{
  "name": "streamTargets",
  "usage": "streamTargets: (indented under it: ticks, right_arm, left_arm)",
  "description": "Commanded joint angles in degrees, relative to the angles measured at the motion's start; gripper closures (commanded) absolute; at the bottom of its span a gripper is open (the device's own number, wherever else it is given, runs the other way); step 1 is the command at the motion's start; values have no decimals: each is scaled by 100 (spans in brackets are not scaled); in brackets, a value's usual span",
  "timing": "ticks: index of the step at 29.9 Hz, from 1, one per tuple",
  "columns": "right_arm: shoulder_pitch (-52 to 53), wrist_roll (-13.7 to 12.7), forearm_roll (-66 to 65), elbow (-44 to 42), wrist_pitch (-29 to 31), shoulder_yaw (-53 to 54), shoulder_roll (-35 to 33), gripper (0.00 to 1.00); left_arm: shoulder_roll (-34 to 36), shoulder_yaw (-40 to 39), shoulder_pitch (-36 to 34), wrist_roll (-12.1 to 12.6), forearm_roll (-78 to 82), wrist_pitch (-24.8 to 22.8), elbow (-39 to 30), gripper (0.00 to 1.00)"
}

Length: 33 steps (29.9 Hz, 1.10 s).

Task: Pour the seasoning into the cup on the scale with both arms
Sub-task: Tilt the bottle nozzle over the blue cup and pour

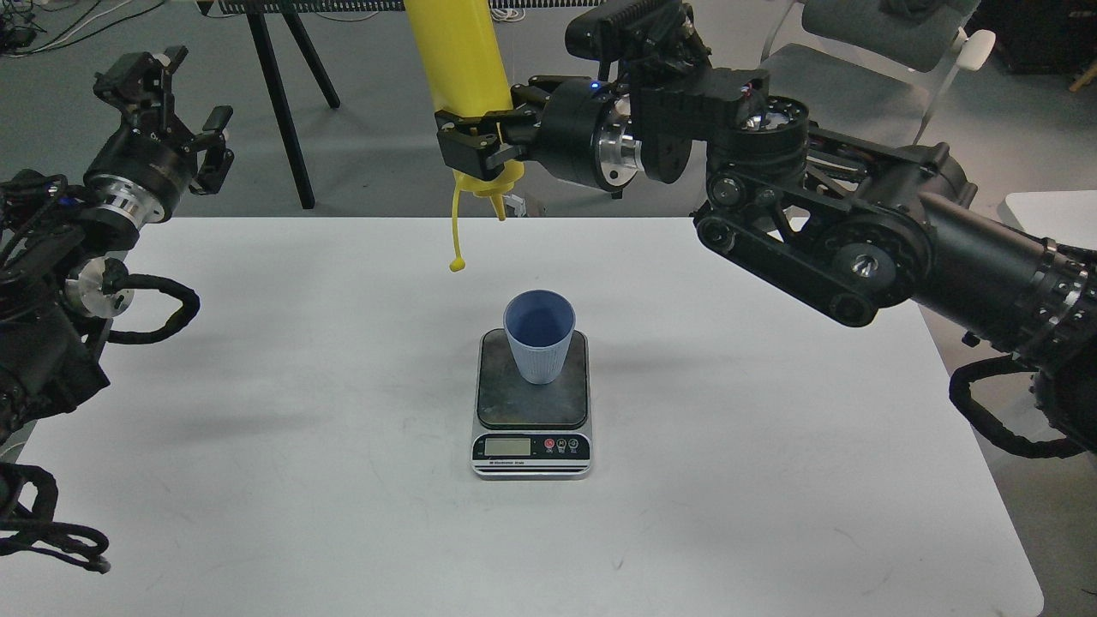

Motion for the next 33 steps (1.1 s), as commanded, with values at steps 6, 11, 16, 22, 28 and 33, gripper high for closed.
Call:
streamTargets:
  ticks: [6,11,16,22,28,33]
  right_arm:
    - [2,127,-1161,385,-188,-252,-48,49]
    - [-15,145,-1442,473,-337,-340,-48,49]
    - [-33,154,-1539,482,-355,-340,-92,49]
    - [-42,172,-1548,491,-373,-331,-259,50]
    - [-51,172,-1583,605,-373,-340,-364,50]
    - [-121,198,-1663,781,-364,-436,-592,50]
  left_arm:
    - [-43,0,1,0,1,0,-2,21]
    - [-96,0,1,0,1,0,-2,21]
    - [-96,0,1,0,1,0,-2,21]
    - [-88,-8,1,0,1,0,-2,22]
    - [-88,-87,1,0,1,0,-2,21]
    - [-79,-87,1,0,1,0,-2,21]
